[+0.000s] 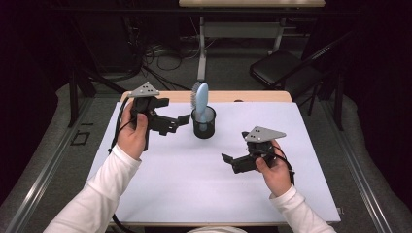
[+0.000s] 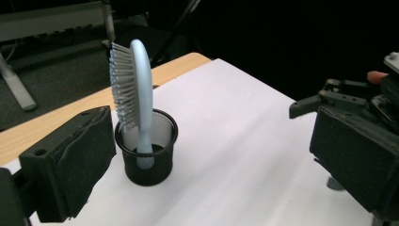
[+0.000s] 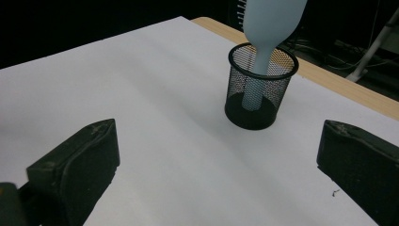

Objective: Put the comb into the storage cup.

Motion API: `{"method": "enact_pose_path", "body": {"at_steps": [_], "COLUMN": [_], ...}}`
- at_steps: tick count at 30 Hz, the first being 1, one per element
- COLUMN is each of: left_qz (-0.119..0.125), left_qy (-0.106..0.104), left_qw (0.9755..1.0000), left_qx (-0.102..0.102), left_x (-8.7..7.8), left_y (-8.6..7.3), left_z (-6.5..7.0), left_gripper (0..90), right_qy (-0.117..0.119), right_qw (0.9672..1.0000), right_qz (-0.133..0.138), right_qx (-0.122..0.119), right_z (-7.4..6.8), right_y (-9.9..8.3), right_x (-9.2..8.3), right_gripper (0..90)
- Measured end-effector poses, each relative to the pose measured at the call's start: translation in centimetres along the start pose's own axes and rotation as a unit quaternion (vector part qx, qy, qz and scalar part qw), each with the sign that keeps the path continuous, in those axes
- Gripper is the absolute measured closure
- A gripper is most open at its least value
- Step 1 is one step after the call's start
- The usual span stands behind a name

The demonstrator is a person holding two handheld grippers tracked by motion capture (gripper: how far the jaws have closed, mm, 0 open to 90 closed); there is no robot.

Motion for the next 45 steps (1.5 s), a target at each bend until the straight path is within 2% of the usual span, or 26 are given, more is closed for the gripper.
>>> {"method": "enact_pose_path", "body": {"at_steps": [4,8,12,14,21,29,32,36,45], "left_qz": [0.004,0.017,0.016,0.023,0.026,0.050,0.058,0.072,0.078], "left_qy": [0.004,0.004,0.006,0.011,0.028,0.032,0.039,0.044,0.057], "left_qw": [1.0000,0.9997,0.9996,0.9993,0.9989,0.9969,0.9960,0.9947,0.9929], "left_qx": [-0.002,-0.016,-0.023,-0.027,-0.027,-0.052,-0.056,-0.059,-0.069], "left_x": [-0.9,-1.7,-2.5,-3.0,-4.1,-5.0,-5.4,-5.9,-6.5], "left_y": [-0.5,-1.3,-2.3,-2.9,-4.9,-7.3,-8.3,-9.3,-10.7], "left_z": [0.1,-0.1,-0.4,-0.5,-0.9,-1.3,-1.5,-1.6,-2.3], "left_gripper": [1.3,1.3,1.3,1.2,1.3,1.3,1.3,1.3,1.3], "right_qy": [-0.004,-0.008,-0.010,-0.014,-0.033,-0.051,-0.065,-0.071,-0.080], "right_qw": [1.0000,0.9999,0.9999,0.9998,0.9993,0.9982,0.9975,0.9967,0.9953], "right_qz": [-0.003,-0.004,-0.004,-0.002,0.000,0.000,-0.003,-0.007,-0.004], "right_qx": [0.007,0.008,0.013,0.014,0.020,0.030,0.029,0.037,0.053], "right_z": [0.2,0.2,0.2,0.3,0.9,1.7,2.1,2.6,3.4], "right_y": [-0.4,-0.6,-0.8,-1.0,-1.8,-2.9,-3.4,-4.1,-5.4], "right_x": [-0.3,-0.9,-1.8,-2.3,-3.8,-4.9,-5.2,-5.6,-6.1], "right_gripper": [0.0,0.0,0.0,0.0,0.0,0.0,0.0,0.0,0.0]}}
Point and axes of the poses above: each handheld gripper's, and its own axes: x roughly forward along the jaws, y roughly out of its top, z roughly to its right, the point moved 5 cm from there along x, roughly forward along the jaws, and after that the axes turned 6 degrees about x, right-handed, at the moved point
